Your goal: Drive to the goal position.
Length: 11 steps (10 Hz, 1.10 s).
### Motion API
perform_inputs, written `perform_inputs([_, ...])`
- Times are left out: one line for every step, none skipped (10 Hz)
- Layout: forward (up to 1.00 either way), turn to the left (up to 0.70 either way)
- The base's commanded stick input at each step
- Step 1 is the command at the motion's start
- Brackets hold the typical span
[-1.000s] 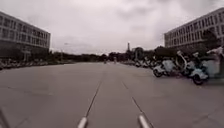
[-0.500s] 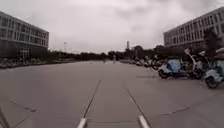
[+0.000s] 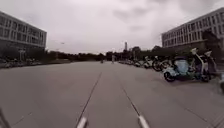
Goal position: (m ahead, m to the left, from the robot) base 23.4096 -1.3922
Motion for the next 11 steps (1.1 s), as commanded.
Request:
perform_inputs([1.00,-0.02])
perform_inputs([1.00,-0.02])
perform_inputs([1.00,-0.02])
perform_inputs([1.00,-0.02])
perform_inputs([1.00,-0.02])
perform_inputs([1.00,-0.02])
perform_inputs([1.00,-0.02])
perform_inputs([1.00,-0.02])
perform_inputs([1.00,-0.02])
perform_inputs([1.00,-0.02])
perform_inputs([1.00,-0.02])
